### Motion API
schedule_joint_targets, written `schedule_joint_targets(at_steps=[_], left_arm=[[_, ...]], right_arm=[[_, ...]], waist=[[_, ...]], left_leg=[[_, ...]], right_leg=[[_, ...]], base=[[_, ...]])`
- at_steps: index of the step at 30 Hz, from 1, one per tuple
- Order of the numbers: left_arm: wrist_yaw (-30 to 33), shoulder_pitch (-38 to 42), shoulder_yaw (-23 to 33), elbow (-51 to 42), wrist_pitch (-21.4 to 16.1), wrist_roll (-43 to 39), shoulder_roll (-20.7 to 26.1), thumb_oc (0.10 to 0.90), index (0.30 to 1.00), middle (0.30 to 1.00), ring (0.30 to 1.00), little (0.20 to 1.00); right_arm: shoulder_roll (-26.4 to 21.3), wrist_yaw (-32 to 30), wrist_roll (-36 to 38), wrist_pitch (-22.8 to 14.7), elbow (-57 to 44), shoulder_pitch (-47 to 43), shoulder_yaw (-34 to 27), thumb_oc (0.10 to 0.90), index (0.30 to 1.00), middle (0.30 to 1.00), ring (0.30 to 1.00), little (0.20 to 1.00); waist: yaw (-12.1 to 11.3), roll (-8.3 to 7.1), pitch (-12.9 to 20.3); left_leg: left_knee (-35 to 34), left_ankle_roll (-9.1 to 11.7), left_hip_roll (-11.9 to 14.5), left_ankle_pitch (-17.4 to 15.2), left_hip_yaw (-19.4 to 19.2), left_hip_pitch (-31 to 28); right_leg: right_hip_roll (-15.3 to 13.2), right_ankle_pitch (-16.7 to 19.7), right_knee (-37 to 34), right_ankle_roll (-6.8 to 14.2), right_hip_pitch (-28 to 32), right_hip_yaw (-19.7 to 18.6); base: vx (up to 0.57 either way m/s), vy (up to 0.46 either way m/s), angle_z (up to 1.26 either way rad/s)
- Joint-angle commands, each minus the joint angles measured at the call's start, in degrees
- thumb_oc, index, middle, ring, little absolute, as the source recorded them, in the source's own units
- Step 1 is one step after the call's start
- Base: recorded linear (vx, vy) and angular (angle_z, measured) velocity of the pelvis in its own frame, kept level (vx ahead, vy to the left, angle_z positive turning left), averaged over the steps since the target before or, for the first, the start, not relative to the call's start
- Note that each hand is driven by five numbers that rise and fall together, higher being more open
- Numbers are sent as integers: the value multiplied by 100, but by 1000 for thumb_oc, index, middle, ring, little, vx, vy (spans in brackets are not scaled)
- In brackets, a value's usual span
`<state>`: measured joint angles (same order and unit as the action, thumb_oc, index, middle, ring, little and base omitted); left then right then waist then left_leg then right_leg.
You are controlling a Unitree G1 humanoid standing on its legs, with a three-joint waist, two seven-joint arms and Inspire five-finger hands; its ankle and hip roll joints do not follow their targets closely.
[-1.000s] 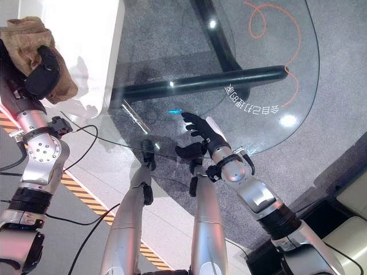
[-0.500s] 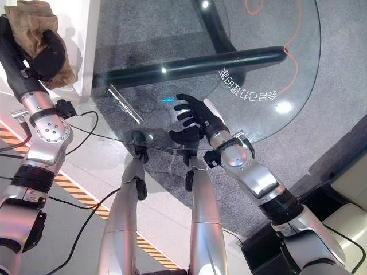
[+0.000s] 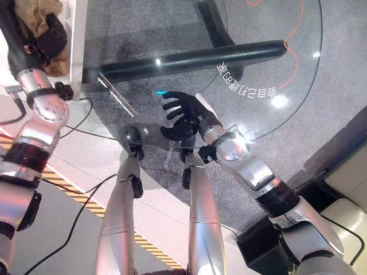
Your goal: Wipe the table with a cloth and put it in the basket.
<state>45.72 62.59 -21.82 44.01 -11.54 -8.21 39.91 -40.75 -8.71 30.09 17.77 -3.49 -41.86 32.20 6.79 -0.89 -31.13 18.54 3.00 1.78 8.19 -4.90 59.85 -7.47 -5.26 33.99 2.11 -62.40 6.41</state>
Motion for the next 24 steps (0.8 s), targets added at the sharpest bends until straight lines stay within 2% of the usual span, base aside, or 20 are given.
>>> schedule_joint_targets(at_steps=[1, 3, 4, 5, 24], left_arm=[[149, 191, 319, 191, 99, -233, 483, 100, 300, 300, 300, 200], [137, 292, 350, 284, 132, -345, 506, 100, 300, 300, 300, 200], [129, 302, 353, 317, 131, -368, 508, 224, 406, 406, 406, 324], [19, 364, 344, 452, 112, -456, 531, 800, 900, 900, 900, 900], [-23, 389, 382, 521, 22, -576, 576, 800, 900, 900, 900, 900]], right_arm=[[90, 86, 152, -35, 17, 235, 186, 800, 900, 900, 900, 900], [84, 66, 148, -41, 28, 155, 149, 800, 900, 900, 900, 900], [82, 67, 152, -41, 32, 148, 150, 800, 900, 900, 900, 900], [73, 64, 160, -77, 55, 124, 179, 800, 900, 900, 900, 900], [209, 103, 86, -196, -105, 364, 74, 800, 900, 900, 900, 900]], waist=[[-95, -170, 134], [-72, -196, 134], [-71, -200, 134], [-63, -215, 134], [-67, -250, 134]], left_leg=[[1032, 16, -346, -1237, -470, 50], [969, -24, -363, -1059, -515, 210], [967, -22, -365, -1058, -510, 209], [954, -9, -371, -1053, -492, 203], [936, -41, -417, -1151, -408, -118]], right_leg=[[380, 671, -1076, 405, 82, -182], [354, 846, -1171, 376, -57, -159], [354, 848, -1176, 377, -52, -157], [358, 851, -1197, 377, -37, -153], [355, 834, -1206, 406, 228, -139]], base=[[0, 0, 0], [-30, -9, 0], [-64, -20, 2], [0, 0, 0], [-2, -7, 0]])
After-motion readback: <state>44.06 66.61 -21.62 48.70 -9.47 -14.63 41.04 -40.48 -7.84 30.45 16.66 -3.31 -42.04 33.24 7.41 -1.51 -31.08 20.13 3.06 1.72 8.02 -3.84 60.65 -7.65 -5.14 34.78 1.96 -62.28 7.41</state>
